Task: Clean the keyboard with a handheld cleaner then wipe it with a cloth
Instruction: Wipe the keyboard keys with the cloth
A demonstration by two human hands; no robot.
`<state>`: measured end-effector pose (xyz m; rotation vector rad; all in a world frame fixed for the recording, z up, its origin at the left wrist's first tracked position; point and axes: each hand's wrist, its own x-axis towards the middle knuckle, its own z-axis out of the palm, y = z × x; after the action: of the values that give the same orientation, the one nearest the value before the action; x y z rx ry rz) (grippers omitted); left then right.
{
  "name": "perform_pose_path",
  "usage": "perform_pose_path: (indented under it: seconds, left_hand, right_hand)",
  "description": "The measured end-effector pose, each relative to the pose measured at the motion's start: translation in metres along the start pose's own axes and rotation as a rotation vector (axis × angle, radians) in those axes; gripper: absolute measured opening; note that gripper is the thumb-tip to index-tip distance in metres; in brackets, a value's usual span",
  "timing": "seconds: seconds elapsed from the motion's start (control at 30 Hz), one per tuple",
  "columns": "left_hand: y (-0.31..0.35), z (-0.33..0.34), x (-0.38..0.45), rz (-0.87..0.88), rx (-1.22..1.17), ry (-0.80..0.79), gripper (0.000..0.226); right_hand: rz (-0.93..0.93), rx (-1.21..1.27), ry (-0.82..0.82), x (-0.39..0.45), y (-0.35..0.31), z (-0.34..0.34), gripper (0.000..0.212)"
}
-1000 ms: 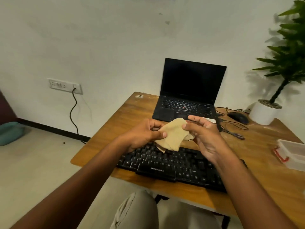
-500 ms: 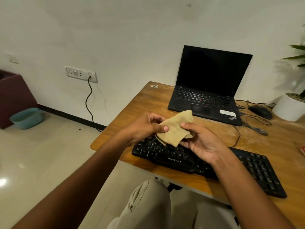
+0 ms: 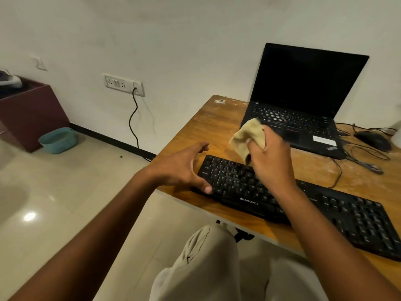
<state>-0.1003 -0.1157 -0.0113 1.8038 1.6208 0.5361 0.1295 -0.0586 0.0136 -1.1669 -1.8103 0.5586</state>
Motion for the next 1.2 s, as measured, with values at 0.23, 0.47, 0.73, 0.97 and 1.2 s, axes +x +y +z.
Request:
perform_pose_path:
  seconds: [0.23, 0.47, 0.73, 0.97, 1.2]
  left_hand:
    - [-0.016, 0.008, 0.001, -0.037, 0.08, -0.152, 0.147]
    - [-0.02, 0.005, 0.015, -0.009, 0.011, -0.164, 0.149]
    - [-0.028, 0.006, 0.02, -0.037, -0.005, -0.163, 0.153]
    - [-0.027, 0.007, 0.02, -0.055, 0.003, -0.156, 0.151]
    - [-0.031, 0.007, 0.022, -0.042, -0.016, -0.171, 0.152]
  right_hand:
    - [-0.193, -0.44, -0.442, -0.046, 0.007, 0.035, 0.049]
    - [-0.037, -0.587, -0.553, -0.038, 0.001, 0.06, 0.061]
    - [-0.239, -0.539, -0.584, -0.056, 0.007, 0.041, 0.055]
    - [-0.115, -0.517, -0.463, -0.023, 0.002, 0.067, 0.054]
    - [-0.254, -0.44, -0.659, -0.055, 0.006, 0.025, 0.056]
